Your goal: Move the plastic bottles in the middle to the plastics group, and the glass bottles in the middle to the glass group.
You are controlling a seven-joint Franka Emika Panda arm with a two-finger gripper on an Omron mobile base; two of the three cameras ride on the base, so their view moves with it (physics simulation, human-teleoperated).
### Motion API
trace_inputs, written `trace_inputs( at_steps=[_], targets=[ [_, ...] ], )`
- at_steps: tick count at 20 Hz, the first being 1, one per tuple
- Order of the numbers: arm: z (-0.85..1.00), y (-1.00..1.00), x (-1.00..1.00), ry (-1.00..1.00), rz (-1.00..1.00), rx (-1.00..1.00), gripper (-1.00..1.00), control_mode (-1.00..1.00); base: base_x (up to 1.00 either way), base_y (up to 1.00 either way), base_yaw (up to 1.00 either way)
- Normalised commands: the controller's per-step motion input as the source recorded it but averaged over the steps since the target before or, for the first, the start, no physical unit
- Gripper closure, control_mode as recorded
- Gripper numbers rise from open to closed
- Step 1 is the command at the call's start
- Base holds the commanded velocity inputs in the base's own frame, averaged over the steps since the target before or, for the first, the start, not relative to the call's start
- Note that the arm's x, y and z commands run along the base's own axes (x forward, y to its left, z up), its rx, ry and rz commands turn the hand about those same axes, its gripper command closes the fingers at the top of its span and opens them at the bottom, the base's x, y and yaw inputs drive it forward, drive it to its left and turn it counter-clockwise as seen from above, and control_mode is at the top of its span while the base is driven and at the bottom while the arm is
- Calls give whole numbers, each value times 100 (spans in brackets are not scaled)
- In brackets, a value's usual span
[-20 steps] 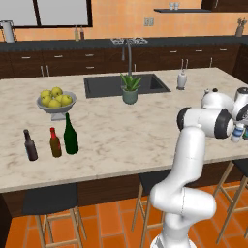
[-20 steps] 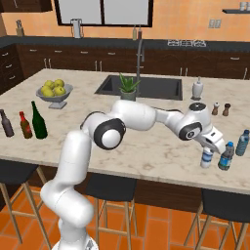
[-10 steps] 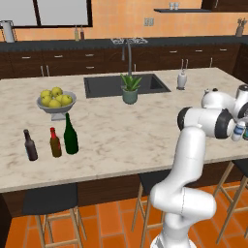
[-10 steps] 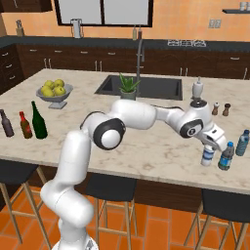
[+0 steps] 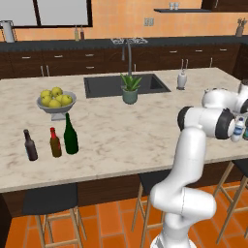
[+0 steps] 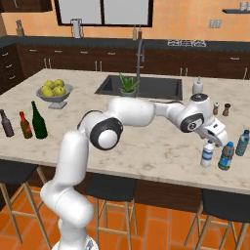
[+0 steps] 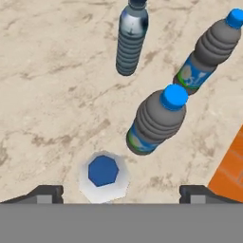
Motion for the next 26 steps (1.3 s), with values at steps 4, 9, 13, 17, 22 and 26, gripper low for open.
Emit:
trace_inputs(
  at_steps=[4, 9, 13, 17, 22, 26],
  targets=[
    [65, 33, -65, -4, 8, -1, -100, -100, 0, 0, 0],
    [17, 94, -67, 0, 13, -2, -100, -100, 0, 0, 0],
    [15, 100, -94, 0, 20, -10, -100, -100, 0, 0, 0],
    [5, 100, -84, 2, 26, -18, -100, -100, 0, 0, 0],
    [-5, 45, -33, 7, 19, -9, -100, -100, 0, 0, 0],
    [0, 94, -54, 0, 23, -4, -100, -100, 0, 0, 0]
  ],
)
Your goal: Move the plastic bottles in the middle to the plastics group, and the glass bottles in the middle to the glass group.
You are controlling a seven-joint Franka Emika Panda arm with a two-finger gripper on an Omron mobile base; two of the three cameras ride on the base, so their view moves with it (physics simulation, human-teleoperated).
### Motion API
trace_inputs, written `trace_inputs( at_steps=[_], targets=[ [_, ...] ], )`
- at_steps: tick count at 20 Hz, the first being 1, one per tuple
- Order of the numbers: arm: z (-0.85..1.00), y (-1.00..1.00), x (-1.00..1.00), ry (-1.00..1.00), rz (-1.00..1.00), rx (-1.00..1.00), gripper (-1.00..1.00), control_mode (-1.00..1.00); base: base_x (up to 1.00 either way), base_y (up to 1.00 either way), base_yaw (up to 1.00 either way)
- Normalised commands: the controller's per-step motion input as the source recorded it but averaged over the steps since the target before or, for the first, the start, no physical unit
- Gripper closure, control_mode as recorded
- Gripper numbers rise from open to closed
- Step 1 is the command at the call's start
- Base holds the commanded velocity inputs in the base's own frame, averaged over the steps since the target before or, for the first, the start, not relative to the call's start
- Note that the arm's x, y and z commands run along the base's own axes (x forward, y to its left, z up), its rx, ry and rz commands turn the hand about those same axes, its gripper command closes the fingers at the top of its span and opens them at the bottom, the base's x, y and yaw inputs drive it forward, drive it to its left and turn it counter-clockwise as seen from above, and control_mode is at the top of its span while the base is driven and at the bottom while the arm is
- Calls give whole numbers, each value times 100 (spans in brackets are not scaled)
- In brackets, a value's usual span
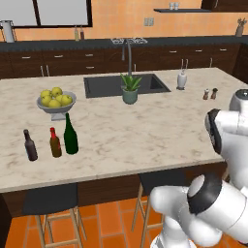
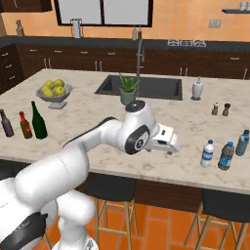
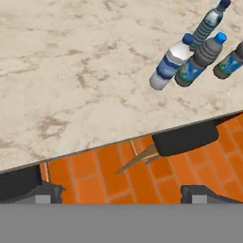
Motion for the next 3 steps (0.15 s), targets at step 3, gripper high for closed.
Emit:
trace_inputs(
  at_steps=[3],
  targets=[
    [0, 100, -13, 0, 19, -3, -100, -100, 0, 0, 0]
  ],
)
